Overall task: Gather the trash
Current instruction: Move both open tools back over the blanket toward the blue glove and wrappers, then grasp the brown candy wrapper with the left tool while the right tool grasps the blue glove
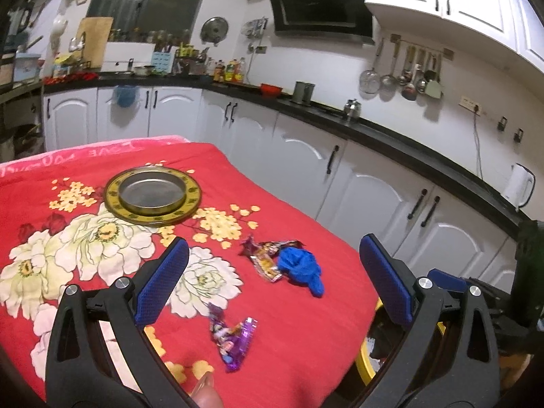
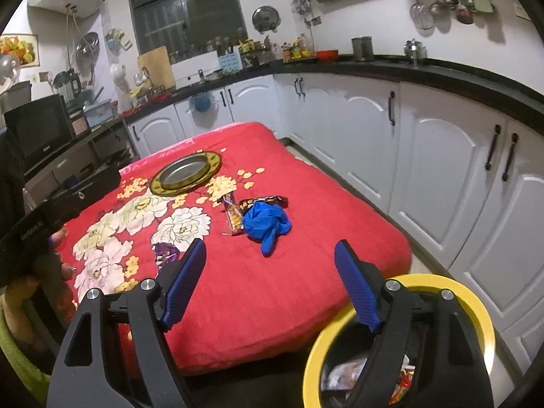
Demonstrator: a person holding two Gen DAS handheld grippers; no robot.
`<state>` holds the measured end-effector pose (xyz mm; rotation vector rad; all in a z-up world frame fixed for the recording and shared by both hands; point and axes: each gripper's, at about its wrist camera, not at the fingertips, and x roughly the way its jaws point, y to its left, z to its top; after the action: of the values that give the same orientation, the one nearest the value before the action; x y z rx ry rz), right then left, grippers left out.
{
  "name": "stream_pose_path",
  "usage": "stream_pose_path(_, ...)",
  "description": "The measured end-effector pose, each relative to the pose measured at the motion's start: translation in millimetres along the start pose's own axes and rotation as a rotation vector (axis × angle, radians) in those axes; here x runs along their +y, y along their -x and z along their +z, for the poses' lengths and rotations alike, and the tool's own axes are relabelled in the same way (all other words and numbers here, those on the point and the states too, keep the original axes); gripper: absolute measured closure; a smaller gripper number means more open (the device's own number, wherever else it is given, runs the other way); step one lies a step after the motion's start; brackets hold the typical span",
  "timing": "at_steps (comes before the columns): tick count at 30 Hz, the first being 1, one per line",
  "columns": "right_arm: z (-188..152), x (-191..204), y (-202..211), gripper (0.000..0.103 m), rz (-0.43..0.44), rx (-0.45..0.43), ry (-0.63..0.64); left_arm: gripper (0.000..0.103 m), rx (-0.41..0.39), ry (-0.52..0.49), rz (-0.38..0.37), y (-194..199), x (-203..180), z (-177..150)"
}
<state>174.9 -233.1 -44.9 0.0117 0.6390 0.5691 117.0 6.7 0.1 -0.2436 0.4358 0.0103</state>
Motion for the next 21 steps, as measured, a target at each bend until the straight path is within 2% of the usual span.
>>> stream_pose_path(6, 8.9, -1.0, -51.4, 0.029, -0.002, 0.076, -0.005, 0.011, 0.069, 0.043, 0.029, -32.6, 23.0, 9.0)
stream_pose_path(11, 15.1, -11.1, -97.8, 0.041, 0.018, 0.140, -0.052, 0.012, 0.148, 0.057, 0.017, -64.3, 32.8, 12.6)
stream_pose_path(16, 15.8, -17.2, -134.0, 0.045, 0.015, 0.194, -0.082, 0.022, 0.226, 0.099, -0.023, -96.8, 38.3, 18.2)
stream_pose_path(21, 14.6, -15.9, -155.9, 0.047, 0.023, 0.225, -0.081, 0.032, 0.342, 0.138, -0.064, -135.7, 38.7, 15.5)
